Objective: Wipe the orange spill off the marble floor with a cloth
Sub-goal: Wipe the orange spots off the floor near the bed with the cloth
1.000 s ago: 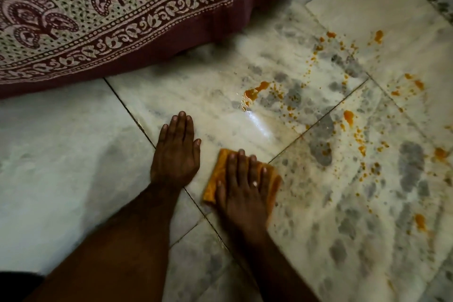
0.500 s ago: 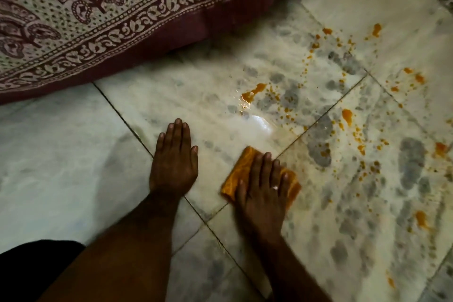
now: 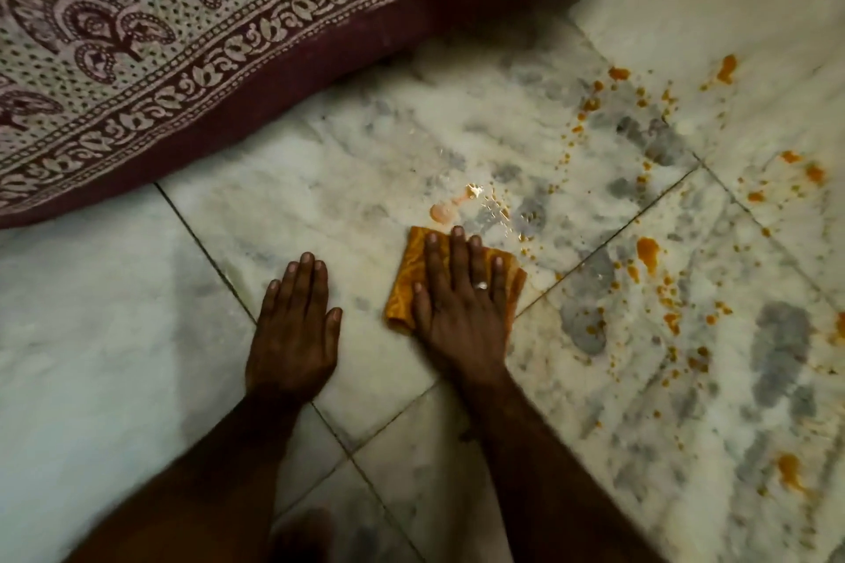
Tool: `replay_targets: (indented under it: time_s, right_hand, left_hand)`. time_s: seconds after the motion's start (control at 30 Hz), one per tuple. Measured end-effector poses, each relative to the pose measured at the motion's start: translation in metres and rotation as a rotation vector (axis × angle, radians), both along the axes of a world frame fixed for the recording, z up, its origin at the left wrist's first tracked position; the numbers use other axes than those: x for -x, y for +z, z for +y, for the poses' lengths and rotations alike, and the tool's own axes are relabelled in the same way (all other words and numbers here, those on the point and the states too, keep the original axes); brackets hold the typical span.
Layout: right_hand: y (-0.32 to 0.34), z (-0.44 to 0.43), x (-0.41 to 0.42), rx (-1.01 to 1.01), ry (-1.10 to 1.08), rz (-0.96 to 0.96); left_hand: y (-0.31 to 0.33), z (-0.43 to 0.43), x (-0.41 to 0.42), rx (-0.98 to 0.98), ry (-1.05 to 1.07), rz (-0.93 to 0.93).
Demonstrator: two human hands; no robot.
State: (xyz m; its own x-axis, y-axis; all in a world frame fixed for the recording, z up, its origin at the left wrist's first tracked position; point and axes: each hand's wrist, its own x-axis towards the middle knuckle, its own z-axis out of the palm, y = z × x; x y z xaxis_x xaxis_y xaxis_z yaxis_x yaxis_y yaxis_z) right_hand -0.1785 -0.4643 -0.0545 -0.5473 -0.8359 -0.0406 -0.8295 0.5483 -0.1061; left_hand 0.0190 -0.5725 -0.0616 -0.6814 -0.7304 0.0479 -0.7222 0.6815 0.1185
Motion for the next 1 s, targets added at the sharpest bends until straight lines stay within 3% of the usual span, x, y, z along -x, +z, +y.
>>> replay_targets:
  time_s: [0.17,0.3,0.5,0.7,0.87,1.0]
  right_hand:
    - [-0.003,0.030,-0.026,0.026,-0.298,0.022]
    - [-0.002,0.020,-0.064,0.054,-0.082,0.001]
    - [-0.005,-0.037,0.008,0.094,0.080,0.025]
    - [-0.005,-0.017,0.067,0.002,-0.025,0.051]
    - [-0.003,0.032,0.034,-0.010,-0.295,0.033]
    - [-0.003,0.015,-0.002,0.011,-0.174,0.020]
  left_hand:
    - [-0.005,0.000,0.002,-0.053,0.053,-0.016]
    - [-0.009,-0.004,0.043,-0.039,0.132,-0.042]
    - [-0.011,-0.055,0.083,-0.044,-0.088,-0.004]
    - [-0.008,-0.078,0.121,-0.042,-0.174,-0.011]
    - [-0.010,-0.076,0.122,-0.035,-0.149,-0.023]
    - [-0.008,-0.075,0.122,-0.037,-0.150,0.012]
